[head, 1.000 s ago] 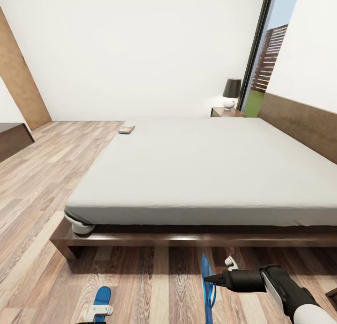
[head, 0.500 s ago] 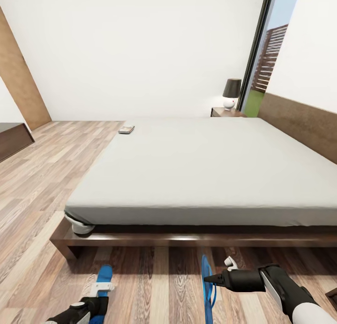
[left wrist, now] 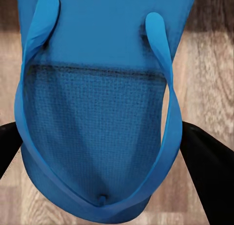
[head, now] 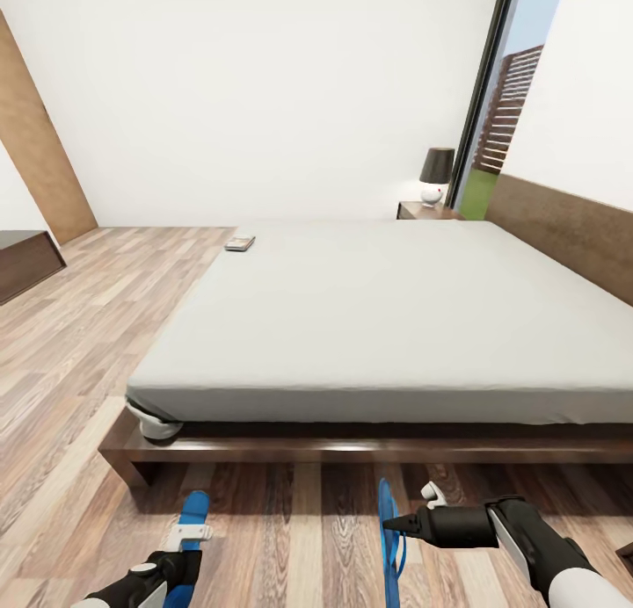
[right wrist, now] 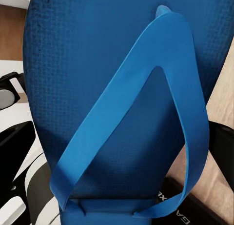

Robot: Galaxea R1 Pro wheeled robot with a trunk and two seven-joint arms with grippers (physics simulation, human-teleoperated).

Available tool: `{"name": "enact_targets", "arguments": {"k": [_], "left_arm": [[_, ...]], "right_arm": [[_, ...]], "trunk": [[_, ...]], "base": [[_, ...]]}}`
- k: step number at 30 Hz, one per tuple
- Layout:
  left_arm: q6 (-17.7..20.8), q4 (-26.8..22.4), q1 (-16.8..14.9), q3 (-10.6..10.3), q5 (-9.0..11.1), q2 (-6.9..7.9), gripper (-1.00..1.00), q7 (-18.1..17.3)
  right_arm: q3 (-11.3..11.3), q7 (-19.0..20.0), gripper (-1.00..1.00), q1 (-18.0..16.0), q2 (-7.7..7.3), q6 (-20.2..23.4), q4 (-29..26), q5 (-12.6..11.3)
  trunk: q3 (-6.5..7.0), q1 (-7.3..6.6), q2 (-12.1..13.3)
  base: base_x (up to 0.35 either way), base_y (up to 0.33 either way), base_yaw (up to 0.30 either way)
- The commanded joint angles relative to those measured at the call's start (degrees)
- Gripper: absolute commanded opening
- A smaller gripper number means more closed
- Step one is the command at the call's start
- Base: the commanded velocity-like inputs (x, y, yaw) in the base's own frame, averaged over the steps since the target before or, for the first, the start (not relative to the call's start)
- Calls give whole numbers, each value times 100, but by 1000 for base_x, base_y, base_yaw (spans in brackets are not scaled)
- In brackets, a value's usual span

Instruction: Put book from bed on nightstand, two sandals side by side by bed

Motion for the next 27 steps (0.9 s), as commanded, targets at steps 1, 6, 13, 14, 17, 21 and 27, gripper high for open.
{"name": "enact_targets", "arguments": {"k": [1, 6, 13, 14, 17, 21, 27], "left_arm": [[-20, 3, -3, -50, 50, 1, -100, -14], [-39, 3, -3, -50, 49, 1, -100, -14], [-74, 3, -3, -54, 43, 1, -100, -14], [-87, 3, -3, -55, 43, 1, -100, -16], [-144, 3, 0, -57, 42, 1, -100, -19], [-180, 3, 2, -58, 42, 1, -100, -22], [-191, 3, 5, -59, 42, 1, -100, -23]], "right_arm": [[10, 8, -100, -2, -3, 48, -4, -21], [10, 7, -100, -2, -1, 48, -4, -21], [10, 4, -100, -2, -1, 48, 1, -21], [8, -6, -100, -2, -1, 48, 2, -21], [-5, -81, -100, -2, -1, 48, 40, -24], [-13, -146, -100, -2, -1, 48, 92, -30], [-16, -128, -100, -2, -1, 42, 108, -49]], "trunk": [[-5, -1, -2], [-5, -1, -2], [-5, -1, -2], [-5, -1, -2], [-5, -1, -2], [-5, -1, -2], [-112, 131, -243]], "base": [[0, 60, 0], [0, 28, 0], [0, 102, 0], [0, 45, 0], [0, 26, 0], [0, 8, 0], [0, 2, 0]]}}
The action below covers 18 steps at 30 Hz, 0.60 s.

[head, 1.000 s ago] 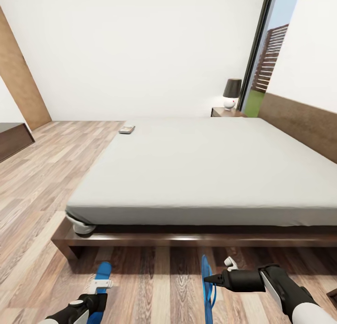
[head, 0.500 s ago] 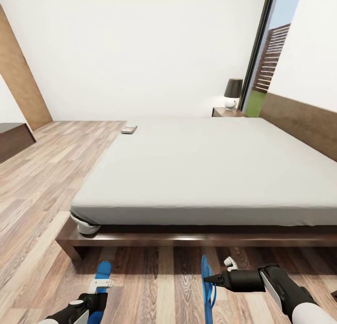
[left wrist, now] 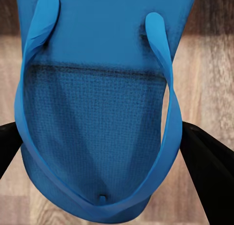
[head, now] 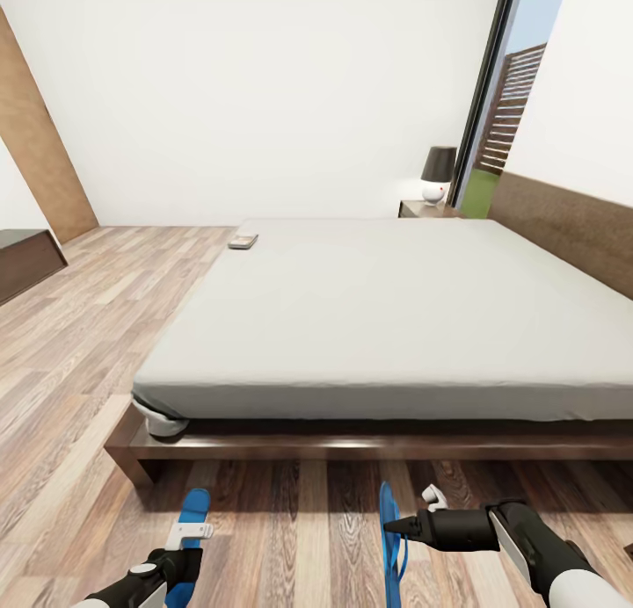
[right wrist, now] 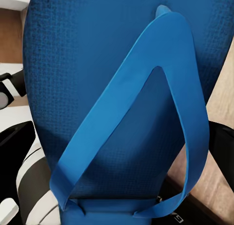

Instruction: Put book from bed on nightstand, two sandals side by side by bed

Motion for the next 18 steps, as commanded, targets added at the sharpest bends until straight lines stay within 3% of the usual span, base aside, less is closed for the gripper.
{"name": "enact_targets", "arguments": {"k": [1, 6, 11, 18], "left_arm": [[-17, 2, -3, -49, 50, 1, -100, -15], [-18, 2, -5, -49, 50, 1, -100, -15], [-18, 2, -6, -49, 50, 1, -100, -15], [-32, 2, -9, -49, 50, 3, -100, -15]], "right_arm": [[6, 25, -100, -2, -2, 51, -2, -38], [2, 163, -100, -2, -6, 51, -1, -55], [-12, 617, -100, -4, -49, 61, -2, -59], [-20, 777, -100, -58, -54, 97, -2, -63]], "trunk": [[-23, 21, -44], [-41, 43, -84], [-95, 109, -204], [-131, 153, -284]], "base": [[0, 0, 0], [0, 0, 0], [0, 0, 0], [0, 0, 0]]}}
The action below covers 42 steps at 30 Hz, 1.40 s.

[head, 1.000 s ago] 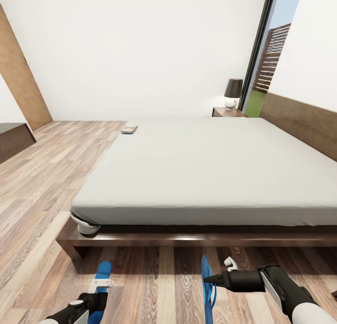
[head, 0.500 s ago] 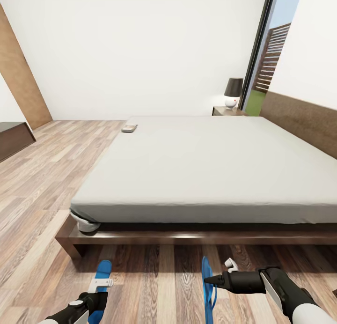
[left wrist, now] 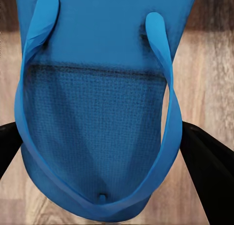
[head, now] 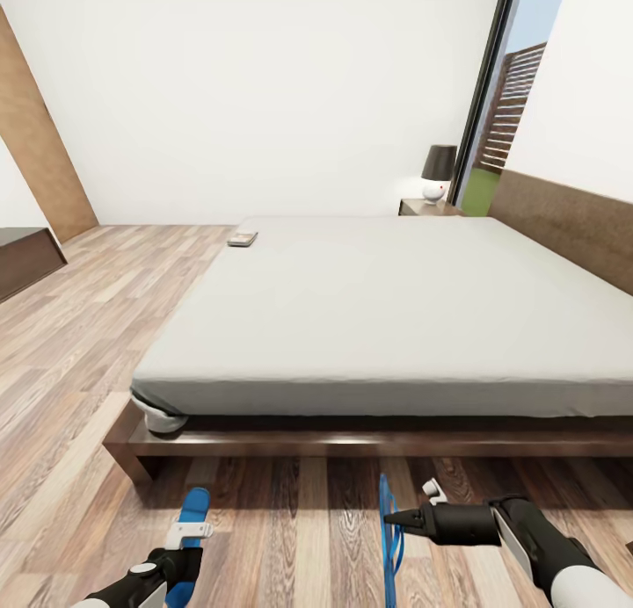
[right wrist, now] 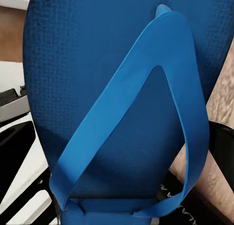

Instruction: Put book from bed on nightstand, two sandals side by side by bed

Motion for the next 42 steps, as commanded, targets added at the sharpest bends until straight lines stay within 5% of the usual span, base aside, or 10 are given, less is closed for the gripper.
{"name": "enact_targets", "arguments": {"k": [1, 14, 27, 42], "left_arm": [[-39, 3, -4, -49, 50, 1, -100, -15], [-99, -9, -143, -57, 49, 6, -100, -15], [-104, -15, -349, -58, 17, 1, -100, -15], [-181, -7, -349, -65, 15, 4, -100, -15]], "right_arm": [[5, 17, -100, -10, -1, 133, -1, -28], [5, 140, -100, -25, -22, 386, -6, -23], [-4, 377, -100, -33, -291, 390, 0, -15], [-4, 389, -100, -39, -331, 390, 0, -21]], "trunk": [[-5, -1, -2], [-130, 153, -283], [-220, 263, -483], [-364, 438, -804]], "base": [[0, 0, 0], [0, 0, 0], [0, 0, 0], [0, 0, 0]]}}
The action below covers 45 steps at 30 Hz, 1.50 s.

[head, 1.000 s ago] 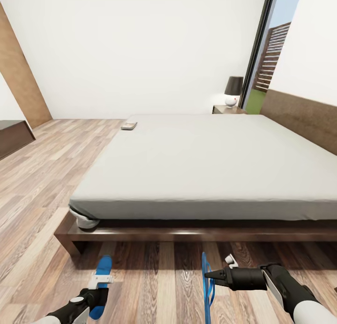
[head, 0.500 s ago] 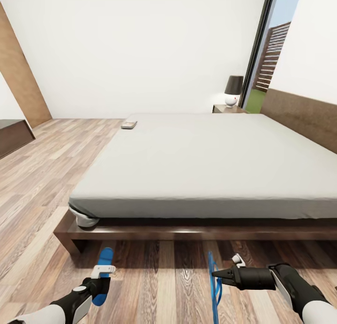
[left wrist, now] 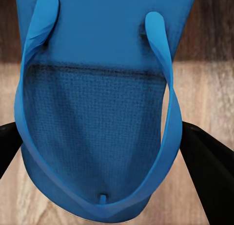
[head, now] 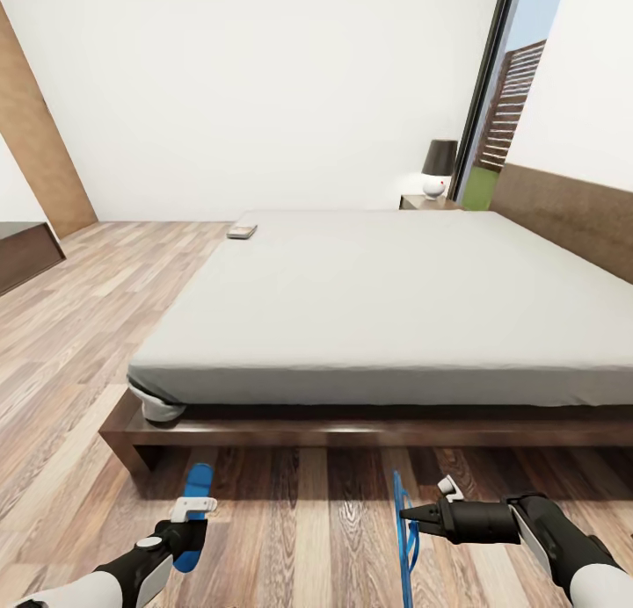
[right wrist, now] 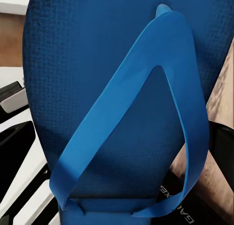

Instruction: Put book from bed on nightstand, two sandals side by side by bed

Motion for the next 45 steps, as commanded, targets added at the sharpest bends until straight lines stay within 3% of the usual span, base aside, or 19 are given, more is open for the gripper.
{"name": "enact_targets", "arguments": {"k": [1, 8, 13, 18, 22, 31, 39, 45], "left_arm": [[-22, 3, -3, -51, 50, 0, -100, -15], [-32, 4, -3, -56, 50, 5, -100, -18], [-25, 4, -3, -54, 50, 6, -100, -21], [-22, 4, -3, -51, 50, 6, -100, -20], [-17, 4, -3, -50, 50, 6, -100, -23], [-21, 4, 3, -53, 50, 6, -100, -19], [-23, 4, 5, -53, 50, 6, -100, -23], [14, 4, -7, -52, 50, 6, -100, -22]], "right_arm": [[3, 8, -100, -3, -5, 63, -1, -29], [-69, 10, -100, -6, -68, 63, -3, -30], [-83, 46, -100, -6, -126, 62, -8, -31], [-106, 422, -100, -6, -325, 59, -3, -24], [-110, 514, -100, -6, -373, 57, -2, -23], [-111, 627, -100, -96, -398, 50, -10, -26], [-107, 596, -100, -252, -398, 61, -2, -16], [-108, 575, -100, -275, -389, 61, -2, -6]], "trunk": [[-23, 21, -43], [-149, 175, -324], [-149, 175, -324], [-259, 188, -331], [-348, 198, -336], [-370, 201, -338], [-547, 221, -348], [-547, 221, -348]], "base": [[0, 0, 0], [0, 0, 0], [0, 0, 0], [0, 0, 0], [0, 0, 0], [0, 0, 0], [0, 0, 0], [0, 0, 0]]}}
